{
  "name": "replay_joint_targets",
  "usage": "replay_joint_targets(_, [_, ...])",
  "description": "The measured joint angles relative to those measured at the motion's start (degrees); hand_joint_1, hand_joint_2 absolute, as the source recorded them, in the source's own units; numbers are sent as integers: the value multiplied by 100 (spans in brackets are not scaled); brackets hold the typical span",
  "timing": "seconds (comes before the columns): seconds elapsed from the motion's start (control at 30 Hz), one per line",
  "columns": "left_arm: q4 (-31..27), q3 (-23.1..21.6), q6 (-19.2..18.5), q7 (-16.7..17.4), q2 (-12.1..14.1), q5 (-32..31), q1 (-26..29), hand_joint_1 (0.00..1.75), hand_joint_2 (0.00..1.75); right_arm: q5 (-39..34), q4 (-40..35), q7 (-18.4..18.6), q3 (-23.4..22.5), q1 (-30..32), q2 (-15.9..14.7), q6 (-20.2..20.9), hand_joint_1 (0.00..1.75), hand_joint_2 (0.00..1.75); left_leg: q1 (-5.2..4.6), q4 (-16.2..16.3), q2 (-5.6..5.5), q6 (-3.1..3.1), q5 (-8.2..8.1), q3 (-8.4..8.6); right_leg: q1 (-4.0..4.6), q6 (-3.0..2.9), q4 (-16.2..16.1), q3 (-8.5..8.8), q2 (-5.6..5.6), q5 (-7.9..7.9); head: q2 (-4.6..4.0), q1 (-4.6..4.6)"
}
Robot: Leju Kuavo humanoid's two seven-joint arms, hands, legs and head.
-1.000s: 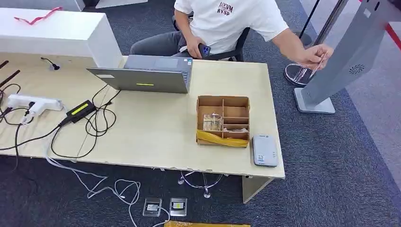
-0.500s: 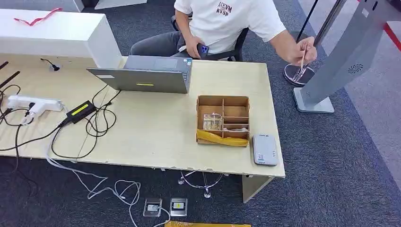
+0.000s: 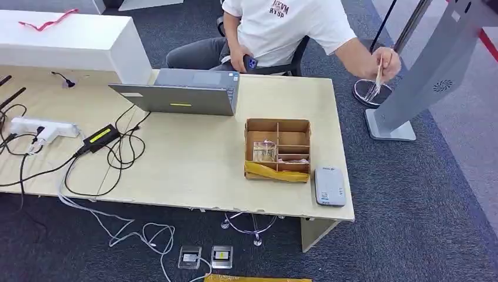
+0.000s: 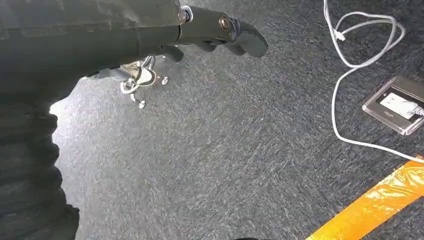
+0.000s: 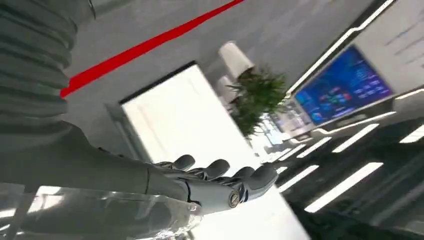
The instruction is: Pass the card to the sensor for recognition and then transmit it.
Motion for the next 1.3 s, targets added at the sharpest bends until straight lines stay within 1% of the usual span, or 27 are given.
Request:
replay_joint_targets(0.13, [-4,-9,0,0,0,9,-3,0,175,252,-219,-120,815,-404,24,101,0,175,3,0,-1,-1,1,-1,3,0,1,0,0,0,0,2])
replay_joint_targets(0.3, [-52,-74,0,0,11,50,-16,0,175,365,-324,-217,1803,-900,153,319,0,175,4,0,-6,-1,1,-5,3,0,2,-1,-6,0,0,2])
replay_joint_targets(0.43, [-70,-142,0,0,33,7,-23,0,175,343,-308,-328,2544,-1329,352,372,0,175,4,0,-4,-3,3,-4,4,0,3,-5,-1,0,2,2])
replay_joint_targets(0.57, [-83,-149,0,-2,44,7,-24,0,175,311,-210,-418,3142,-1630,564,361,0,175,5,0,-9,-3,4,-6,5,-1,3,-5,-10,0,0,2])
replay_joint_targets(0.7, [-83,-149,0,-9,61,31,-24,0,175,258,-9,-501,3592,-1848,774,350,0,175,6,0,-7,-3,4,-5,6,-1,3,-6,-8,0,0,2])
replay_joint_targets(0.83, [-83,-151,0,-15,74,72,-20,0,175,225,175,-555,3878,-1987,931,341,0,175,6,0,-11,-3,4,-7,6,-1,2,-6,-11,0,0,2])
replay_joint_targets(1.13, [-81,-160,0,-96,96,186,-21,0,175,155,537,-632,4261,-2210,1174,276,0,175,6,0,-9,-3,4,-6,6,-1,2,-7,-10,0,0,2])
replay_joint_targets(1.17, [-81,-160,0,-98,96,186,-21,0,175,151,562,-632,4294,-2225,1191,271,24,175,6,0,-9,-3,4,-6,6,-1,2,-7,-9,0,0,2])
replay_joint_targets(1.2, [-81,-160,0,-103,98,175,-21,0,175,129,596,-638,4328,-2240,1215,265,164,175,6,0,-9,-3,4,-6,6,-1,2,-7,-9,0,0,2])
replay_joint_targets(1.23, [-81,-160,0,-109,98,166,-21,0,175,120,629,-647,4363,-2254,1235,258,164,175,6,0,-9,-3,4,-5,6,-1,2,-7,-9,0,0,2])
replay_joint_targets(1.27, [-81,-160,0,-114,101,157,-21,0,175,116,658,-654,4394,-2263,1250,254,175,175,6,0,-9,-3,4,-5,6,-1,2,-7,-9,0,0,2])
replay_joint_targets(1.3, [-81,-160,0,-113,101,144,-20,0,175,105,682,-671,4420,-2273,1261,249,175,175,6,0,-9,-3,4,-6,6,-1,2,-7,-10,0,0,2])
